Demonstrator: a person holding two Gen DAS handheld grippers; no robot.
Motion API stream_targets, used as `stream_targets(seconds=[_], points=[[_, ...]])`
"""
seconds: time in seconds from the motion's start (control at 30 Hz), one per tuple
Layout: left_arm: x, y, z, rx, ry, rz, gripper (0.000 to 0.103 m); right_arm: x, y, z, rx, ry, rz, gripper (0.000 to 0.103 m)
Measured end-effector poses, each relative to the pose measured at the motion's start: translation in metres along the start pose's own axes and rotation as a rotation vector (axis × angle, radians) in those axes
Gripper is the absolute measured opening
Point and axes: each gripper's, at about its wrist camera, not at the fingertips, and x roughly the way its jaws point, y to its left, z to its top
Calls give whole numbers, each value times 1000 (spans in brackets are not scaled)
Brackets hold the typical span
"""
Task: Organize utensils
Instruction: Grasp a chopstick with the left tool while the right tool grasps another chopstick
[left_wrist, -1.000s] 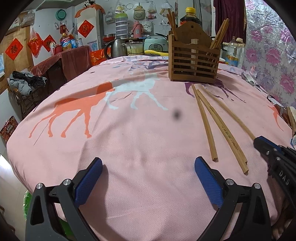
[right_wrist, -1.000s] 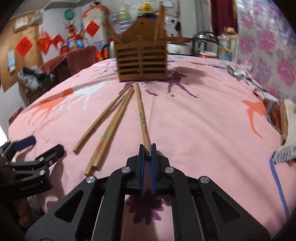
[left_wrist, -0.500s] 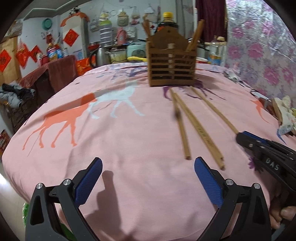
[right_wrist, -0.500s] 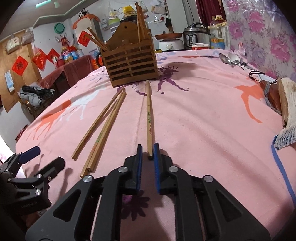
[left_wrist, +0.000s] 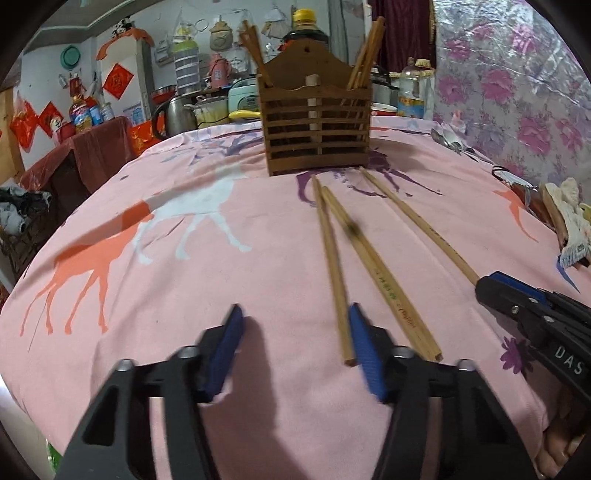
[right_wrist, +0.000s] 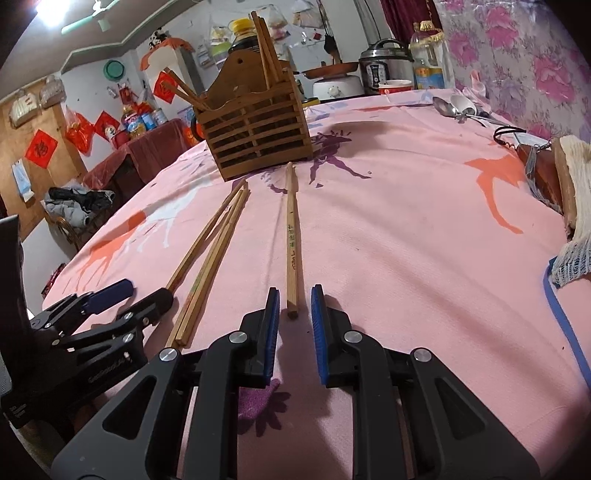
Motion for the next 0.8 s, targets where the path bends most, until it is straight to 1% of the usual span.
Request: stream_targets(seconds=[0.03, 0.07, 0.1, 0.2, 0.23, 0.27, 0.3, 0.33, 0.37, 0.4, 0.43, 0.53, 0.57, 0.6, 0.67, 0.7, 0.73, 0.8], points=[[-1, -2, 0, 16, -1, -5, 23, 0, 1, 0, -5, -1, -3, 19], [-2, -4, 0, 24, 1, -4, 7, 0, 1, 0, -7, -1, -3, 20], [-3, -2, -1, 24, 5, 10, 6, 0, 0, 0, -6, -1, -1, 20], [-8, 16, -7, -29, 11, 35, 6, 0, -1, 1, -6, -1, 1, 21], [-9, 23, -8, -45, 12, 41, 9, 0, 0, 1, -8, -1, 1, 21], [-12, 31, -10, -65, 14, 47, 9, 0, 0, 0, -11, -2, 0, 22], [-13, 36, -11, -81, 14, 39, 11, 0, 1, 0, -14, -2, -1, 23], [-14, 40, -12, -96, 14, 37, 18, 0, 2, 0, -18, -3, -2, 24], [-15, 43, -12, -111, 10, 57, 37, 0, 2, 0, -23, -4, -5, 25], [-14, 44, -13, -120, 8, 66, 47, 0, 3, 0, -27, -5, -6, 25], [-13, 47, -13, -134, 7, 68, 54, 0, 4, -1, -31, -5, -8, 26], [-13, 47, -14, -129, -4, 68, 53, 0, 7, -1, -50, -9, -24, 26], [-14, 47, -14, -126, -7, 64, 44, 0, 9, -2, -66, -10, -37, 26], [-14, 46, -14, -123, -10, 58, 37, 1, 11, -2, -83, -10, -50, 26], [-16, 43, -14, -107, -9, 26, 10, 2, 20, -4, -147, -13, -98, 25], [-16, 41, -14, -98, -7, 20, 7, 2, 22, -5, -162, -15, -107, 24], [-17, 38, -15, -90, -10, 25, 6, 2, 23, -5, -168, -14, -102, 19], [-17, 36, -15, -84, -11, 27, 6, 2, 21, -5, -165, -13, -93, 18]])
